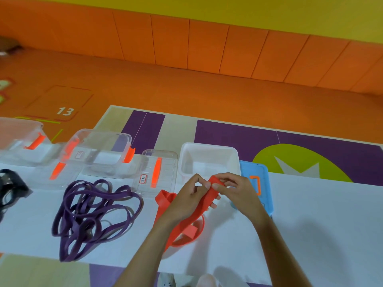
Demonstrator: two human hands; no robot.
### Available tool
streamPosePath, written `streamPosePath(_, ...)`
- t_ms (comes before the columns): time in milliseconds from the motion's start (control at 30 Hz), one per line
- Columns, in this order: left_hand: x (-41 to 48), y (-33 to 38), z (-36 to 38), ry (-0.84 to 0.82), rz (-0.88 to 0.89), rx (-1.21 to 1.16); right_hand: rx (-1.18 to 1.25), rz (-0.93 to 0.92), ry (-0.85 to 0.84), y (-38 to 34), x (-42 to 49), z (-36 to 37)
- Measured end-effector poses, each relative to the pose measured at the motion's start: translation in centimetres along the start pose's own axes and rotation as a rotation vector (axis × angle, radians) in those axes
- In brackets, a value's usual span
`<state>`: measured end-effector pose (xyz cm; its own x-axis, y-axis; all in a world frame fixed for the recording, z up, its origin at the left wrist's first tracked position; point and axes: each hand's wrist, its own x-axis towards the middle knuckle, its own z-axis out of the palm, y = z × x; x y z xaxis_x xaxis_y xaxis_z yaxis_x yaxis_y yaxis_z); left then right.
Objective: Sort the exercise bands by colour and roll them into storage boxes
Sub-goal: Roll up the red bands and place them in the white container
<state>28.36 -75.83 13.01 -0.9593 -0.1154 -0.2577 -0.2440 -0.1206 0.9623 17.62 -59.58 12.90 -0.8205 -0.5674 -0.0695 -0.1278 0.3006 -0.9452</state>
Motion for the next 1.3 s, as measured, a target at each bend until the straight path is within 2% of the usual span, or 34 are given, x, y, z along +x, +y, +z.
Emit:
streamPosePath(100, 0.3, 0.3, -1.1, -0.062, -0.048, -0.031, 0.006, -0.032, -0.002, -0.8, 1.3, -0.2)
streamPosePath(233, 0.8, 0.7, -2.6, -0.112, -0.064, 0.063, -0.044, -0.087, 0.039, -1.4, 2.0, -0.8)
streamPosePath(333, 1.9, 0.5, -2.2, 0.059, -0.015, 0.118, -0.179, -0.207, 0.110, -1.1, 2.0, -0.3)
streamPosePath(433, 2.7, 0.4, -0.8, 0.264, -0.005, 0.033, -0.227, -0.330, 0.185, -0.5, 1.4, 0.9)
streamPosePath(600, 2.4, 0.4, 0.4, 0.419, -0.068, -0.130, -0.271, -0.444, 0.235, 0.4, 0.4, 1.8)
streamPosePath(767, 2.3, 0.1, 1.5, 0.404, -0.109, -0.404, -0.278, -0.401, 0.354, 0.7, -0.1, 3.1)
streamPosePath(900, 1.7, 0.3, 1.5, 0.259, -0.081, -0.525, -0.006, -0.249, 0.453, 0.3, -0.5, 3.2)
streamPosePath(1033, 1.5, 0.6, 2.0, 0.212, -0.060, -0.454, 0.170, -0.149, 0.476, 0.2, -0.8, 3.2)
streamPosePath(1167, 1.9, 0.9, 2.2, 0.232, -0.037, -0.306, 0.192, -0.152, 0.494, 0.2, -0.9, 3.0)
streamPosePath(1300, 2.4, 0.8, 2.4, 0.294, 0.033, -0.237, 0.160, -0.157, 0.418, 0.5, -0.7, 2.4)
